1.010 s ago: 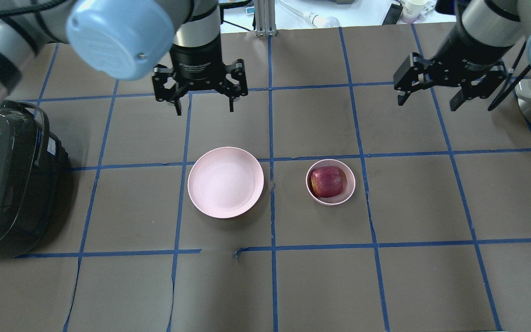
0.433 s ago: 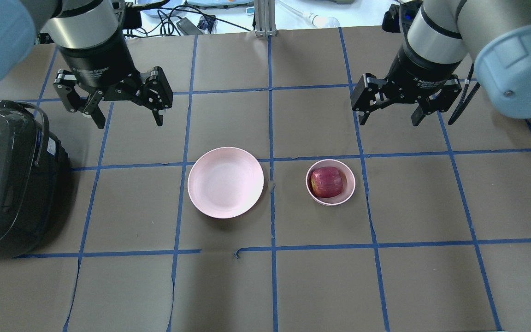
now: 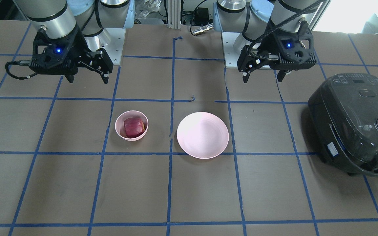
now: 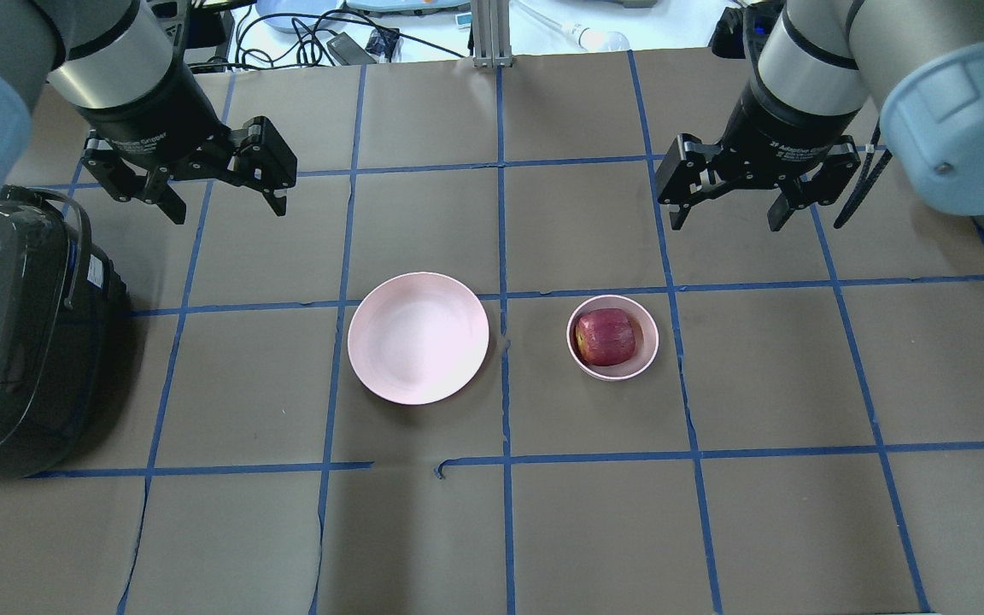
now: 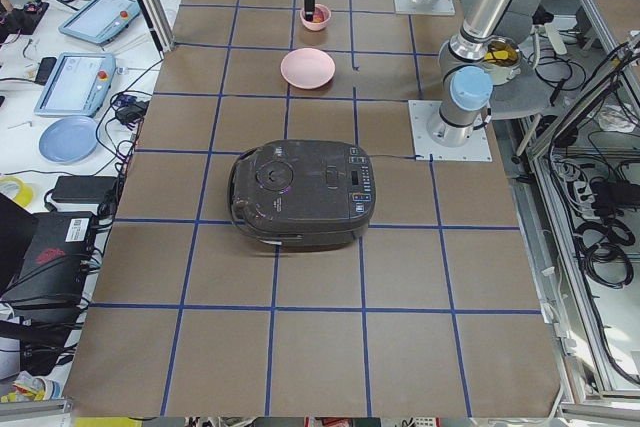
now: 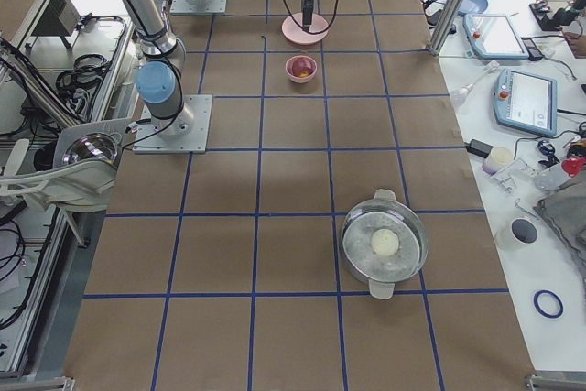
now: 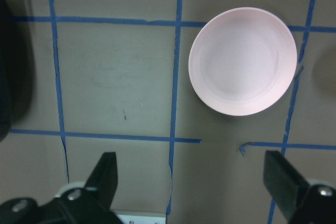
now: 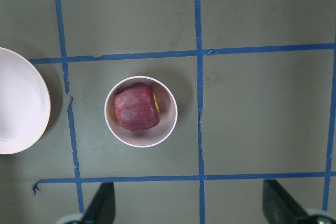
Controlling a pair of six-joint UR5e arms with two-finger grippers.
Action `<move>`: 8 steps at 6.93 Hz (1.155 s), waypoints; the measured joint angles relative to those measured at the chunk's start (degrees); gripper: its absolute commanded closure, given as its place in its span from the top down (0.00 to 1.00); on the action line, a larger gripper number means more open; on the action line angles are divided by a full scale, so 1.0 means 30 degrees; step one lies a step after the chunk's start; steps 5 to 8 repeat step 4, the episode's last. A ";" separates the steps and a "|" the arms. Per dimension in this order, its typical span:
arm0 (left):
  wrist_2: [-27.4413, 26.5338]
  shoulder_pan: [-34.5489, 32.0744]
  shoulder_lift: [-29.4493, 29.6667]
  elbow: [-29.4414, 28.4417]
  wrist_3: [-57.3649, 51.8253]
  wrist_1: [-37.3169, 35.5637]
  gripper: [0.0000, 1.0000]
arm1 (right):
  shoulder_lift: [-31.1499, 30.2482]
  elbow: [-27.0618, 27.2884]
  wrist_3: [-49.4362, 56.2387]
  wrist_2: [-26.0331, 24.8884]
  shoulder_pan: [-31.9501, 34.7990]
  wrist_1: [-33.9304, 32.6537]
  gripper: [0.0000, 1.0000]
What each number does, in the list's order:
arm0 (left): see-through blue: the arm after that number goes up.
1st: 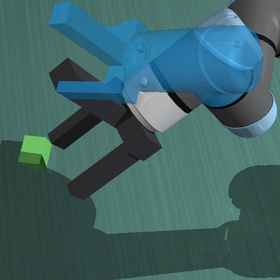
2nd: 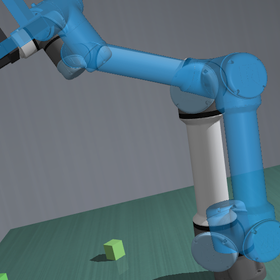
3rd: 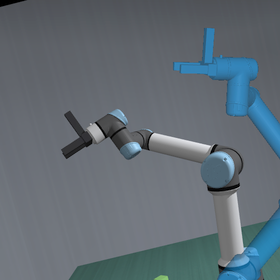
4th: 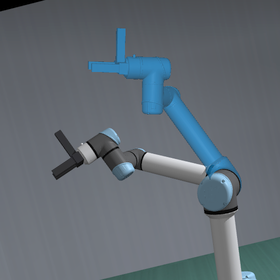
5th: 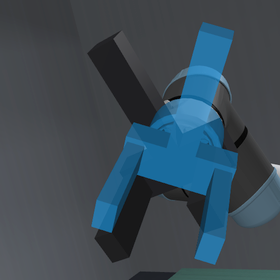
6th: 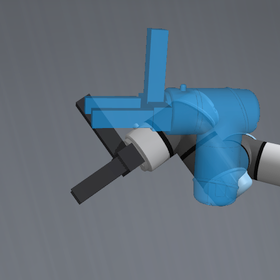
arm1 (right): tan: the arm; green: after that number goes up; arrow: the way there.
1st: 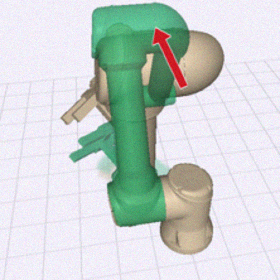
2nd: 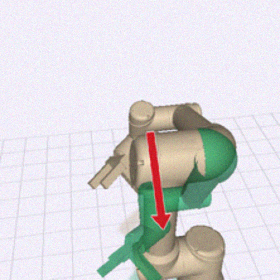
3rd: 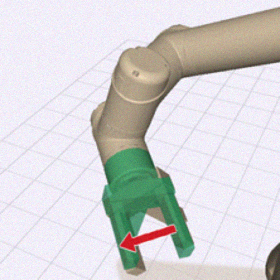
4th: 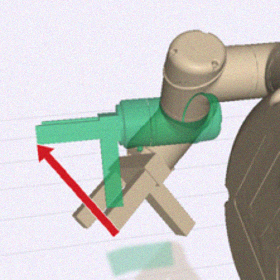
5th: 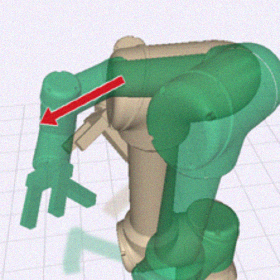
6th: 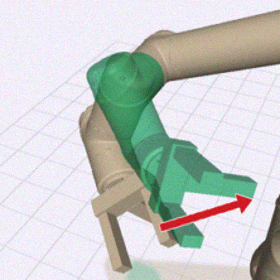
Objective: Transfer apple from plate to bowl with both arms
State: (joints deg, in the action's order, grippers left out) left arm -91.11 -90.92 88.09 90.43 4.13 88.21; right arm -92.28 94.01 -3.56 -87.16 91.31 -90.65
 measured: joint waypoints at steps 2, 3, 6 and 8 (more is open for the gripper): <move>-0.0093 0.0141 -0.0043 0.0386 -0.0251 -0.1619 1.00 | -0.0077 -0.0105 -0.0112 0.0017 -0.0065 0.0698 1.00; -0.0115 0.0140 -0.0044 0.0414 -0.0261 -0.1804 1.00 | -0.0072 -0.0152 -0.0161 0.0011 -0.0119 0.0750 1.00; -0.0125 0.0137 -0.0017 0.0429 -0.0264 -0.1858 1.00 | -0.0071 -0.0191 -0.0201 -0.0046 -0.0159 0.0586 1.00; -0.0125 0.0137 -0.0017 0.0429 -0.0264 -0.1858 1.00 | -0.0071 -0.0191 -0.0201 -0.0046 -0.0159 0.0586 1.00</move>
